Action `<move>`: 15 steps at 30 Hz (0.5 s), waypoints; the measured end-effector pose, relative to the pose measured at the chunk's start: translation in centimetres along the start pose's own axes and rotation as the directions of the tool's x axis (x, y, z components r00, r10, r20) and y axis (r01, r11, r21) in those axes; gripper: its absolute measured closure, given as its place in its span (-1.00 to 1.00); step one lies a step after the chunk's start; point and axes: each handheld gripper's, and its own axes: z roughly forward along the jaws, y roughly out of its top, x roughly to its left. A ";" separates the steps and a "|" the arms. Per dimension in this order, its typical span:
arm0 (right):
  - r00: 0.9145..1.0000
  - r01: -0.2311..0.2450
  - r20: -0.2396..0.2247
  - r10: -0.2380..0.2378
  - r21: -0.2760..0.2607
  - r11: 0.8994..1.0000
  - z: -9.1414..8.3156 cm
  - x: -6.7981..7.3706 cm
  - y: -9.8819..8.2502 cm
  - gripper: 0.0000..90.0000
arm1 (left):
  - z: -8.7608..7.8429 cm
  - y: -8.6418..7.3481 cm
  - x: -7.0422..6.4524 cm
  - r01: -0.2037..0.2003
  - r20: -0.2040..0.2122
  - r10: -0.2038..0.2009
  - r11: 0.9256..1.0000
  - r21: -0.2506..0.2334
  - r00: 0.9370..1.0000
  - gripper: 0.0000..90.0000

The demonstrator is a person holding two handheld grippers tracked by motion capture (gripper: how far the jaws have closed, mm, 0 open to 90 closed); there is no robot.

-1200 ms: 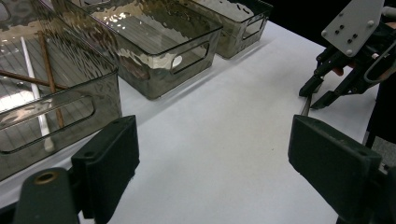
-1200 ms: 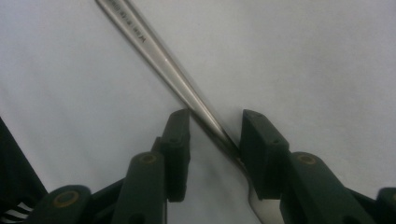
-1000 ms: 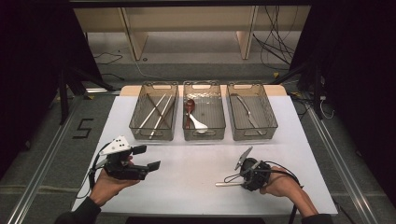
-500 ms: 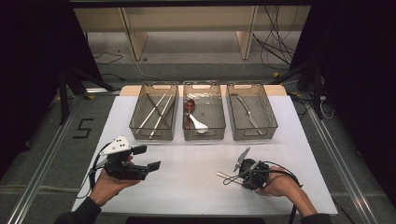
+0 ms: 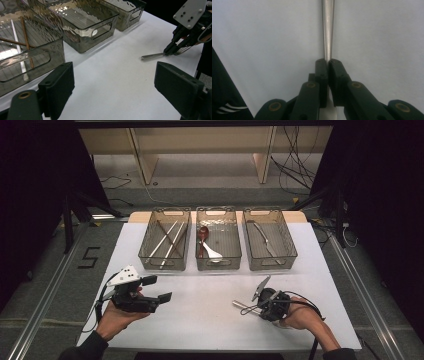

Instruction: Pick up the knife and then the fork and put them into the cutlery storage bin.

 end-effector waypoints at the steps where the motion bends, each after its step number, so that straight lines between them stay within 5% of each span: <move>1: 1.000 -0.003 -0.002 0.003 -0.010 1.000 -0.2 -0.1 -0.1 0.91 | 0.0 0.0 0.0 0.000 0.000 0.000 1.000 0.000 1.000 -0.65; 7: 0.997 -0.072 0.013 0.073 -0.090 0.993 -1.4 -0.9 -0.4 0.91 | 0.0 0.0 0.0 0.000 0.000 0.000 1.000 0.000 1.000 -0.65; 15: 0.989 -0.135 0.039 0.145 -0.189 0.973 -2.4 -2.0 -0.8 0.90 | 0.0 0.0 0.0 0.002 0.000 -0.002 1.000 -0.002 1.000 -0.65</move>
